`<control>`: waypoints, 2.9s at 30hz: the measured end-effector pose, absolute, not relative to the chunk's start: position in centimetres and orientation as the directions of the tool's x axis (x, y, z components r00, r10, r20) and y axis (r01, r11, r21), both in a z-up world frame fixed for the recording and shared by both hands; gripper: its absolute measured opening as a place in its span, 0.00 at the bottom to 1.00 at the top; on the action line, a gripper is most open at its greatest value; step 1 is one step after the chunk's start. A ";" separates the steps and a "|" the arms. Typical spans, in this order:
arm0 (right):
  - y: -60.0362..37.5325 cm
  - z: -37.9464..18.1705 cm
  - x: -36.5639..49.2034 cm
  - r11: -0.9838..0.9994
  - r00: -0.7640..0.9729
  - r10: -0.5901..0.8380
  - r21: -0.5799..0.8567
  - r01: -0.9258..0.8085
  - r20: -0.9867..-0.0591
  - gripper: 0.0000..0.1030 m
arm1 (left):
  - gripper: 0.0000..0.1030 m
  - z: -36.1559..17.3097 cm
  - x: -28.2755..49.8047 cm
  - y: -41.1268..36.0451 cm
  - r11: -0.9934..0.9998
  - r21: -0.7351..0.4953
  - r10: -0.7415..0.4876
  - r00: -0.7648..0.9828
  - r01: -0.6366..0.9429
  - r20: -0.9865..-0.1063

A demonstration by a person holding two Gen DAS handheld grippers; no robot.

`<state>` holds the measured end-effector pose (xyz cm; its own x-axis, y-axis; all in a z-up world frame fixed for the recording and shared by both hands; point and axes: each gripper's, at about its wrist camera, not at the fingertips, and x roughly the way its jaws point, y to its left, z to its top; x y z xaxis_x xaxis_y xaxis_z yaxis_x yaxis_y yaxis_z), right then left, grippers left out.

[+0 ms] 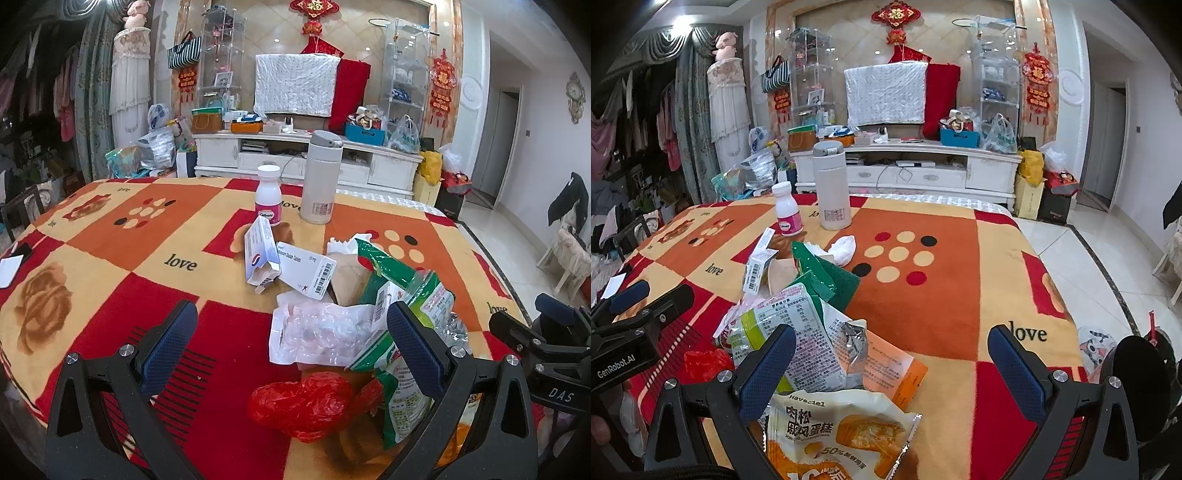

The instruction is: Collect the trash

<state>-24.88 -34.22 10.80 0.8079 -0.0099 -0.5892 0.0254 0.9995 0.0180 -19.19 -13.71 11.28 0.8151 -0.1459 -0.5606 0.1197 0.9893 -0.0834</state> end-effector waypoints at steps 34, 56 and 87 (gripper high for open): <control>-34.3 10.6 -24.8 1.000 0.789 0.017 0.029 0.001 -0.614 1.00 | 0.99 10.6 -19.5 -13.7 0.989 -0.069 -0.147 0.790 0.132 -0.595; -34.1 8.8 -24.6 0.995 0.717 0.088 0.021 -0.101 -0.691 1.00 | 0.99 9.2 -18.7 -11.9 0.982 -0.090 -0.181 0.709 0.164 -0.682; -33.9 4.2 -24.9 0.915 0.445 0.404 0.350 -0.201 -0.800 0.91 | 0.97 4.1 -17.2 -12.5 0.926 -0.122 -0.304 0.510 0.358 -0.805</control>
<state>-24.89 -33.93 4.18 0.4446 0.4035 -0.7997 -0.2009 0.9150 0.3500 -17.21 -12.46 4.15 0.5097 -0.3037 -0.8049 0.3582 0.9256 -0.1223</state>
